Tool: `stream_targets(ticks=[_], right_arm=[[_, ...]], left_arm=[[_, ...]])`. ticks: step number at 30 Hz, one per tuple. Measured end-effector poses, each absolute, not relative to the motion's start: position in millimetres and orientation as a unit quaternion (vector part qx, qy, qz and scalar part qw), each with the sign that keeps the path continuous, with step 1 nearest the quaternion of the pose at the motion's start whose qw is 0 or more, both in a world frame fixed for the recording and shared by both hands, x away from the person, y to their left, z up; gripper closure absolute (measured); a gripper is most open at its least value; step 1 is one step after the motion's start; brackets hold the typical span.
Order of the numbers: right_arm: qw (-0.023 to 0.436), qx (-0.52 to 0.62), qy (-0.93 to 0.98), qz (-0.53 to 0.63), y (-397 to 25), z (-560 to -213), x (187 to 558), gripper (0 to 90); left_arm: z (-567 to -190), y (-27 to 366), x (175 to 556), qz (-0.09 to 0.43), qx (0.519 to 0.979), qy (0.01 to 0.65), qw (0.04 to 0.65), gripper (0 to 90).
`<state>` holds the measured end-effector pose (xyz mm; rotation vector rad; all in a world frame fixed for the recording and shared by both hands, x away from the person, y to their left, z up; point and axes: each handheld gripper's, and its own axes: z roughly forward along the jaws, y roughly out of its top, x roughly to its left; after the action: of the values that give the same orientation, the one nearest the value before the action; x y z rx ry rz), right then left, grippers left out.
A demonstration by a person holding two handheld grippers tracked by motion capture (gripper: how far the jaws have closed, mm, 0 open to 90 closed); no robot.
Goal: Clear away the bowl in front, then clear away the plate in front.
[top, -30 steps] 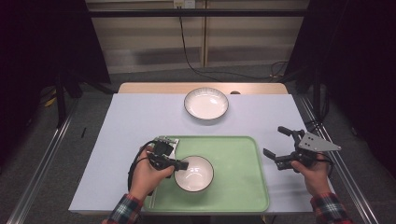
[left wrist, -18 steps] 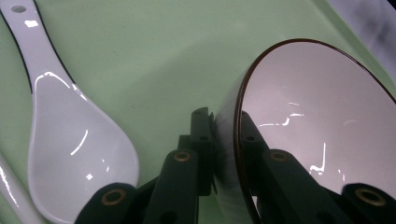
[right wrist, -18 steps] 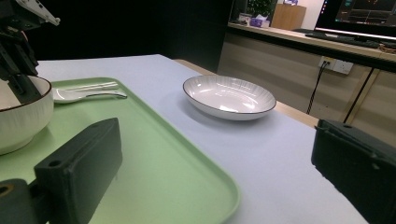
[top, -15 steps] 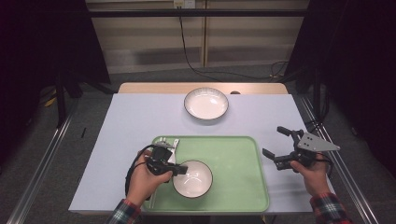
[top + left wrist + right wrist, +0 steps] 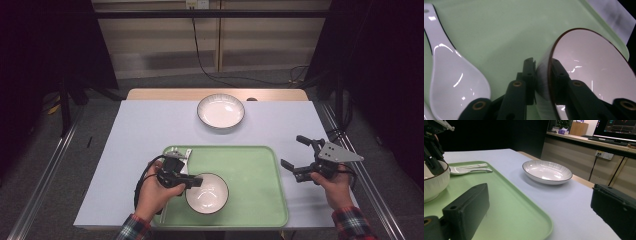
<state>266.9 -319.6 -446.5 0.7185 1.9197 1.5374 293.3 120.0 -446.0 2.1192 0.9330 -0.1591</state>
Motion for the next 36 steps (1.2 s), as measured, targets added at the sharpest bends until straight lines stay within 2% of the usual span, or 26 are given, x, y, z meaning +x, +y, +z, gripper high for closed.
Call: stream_targets(ticks=[8,14,22,27,36], right_arm=[[0.284,0.270,0.718,0.576,-319,-447,267,1.2],[0.283,0.269,0.720,0.574,-319,-447,267,1.2],[0.284,0.270,0.720,0.573,-319,-447,268,1.1],[0.285,0.270,0.719,0.574,-320,-447,268,1.1],[0.285,0.270,0.719,0.573,-320,-447,268,1.1]], left_arm=[[-433,125,302,-0.051,0.816,0.370,0.442,61.0],[-428,126,315,-0.042,0.793,0.384,0.471,46.1],[-414,127,340,-0.001,0.782,0.393,0.484,32.7],[-406,125,362,0.043,0.778,0.399,0.484,19.9],[-406,121,405,0.072,0.754,0.436,0.486,14.5]])
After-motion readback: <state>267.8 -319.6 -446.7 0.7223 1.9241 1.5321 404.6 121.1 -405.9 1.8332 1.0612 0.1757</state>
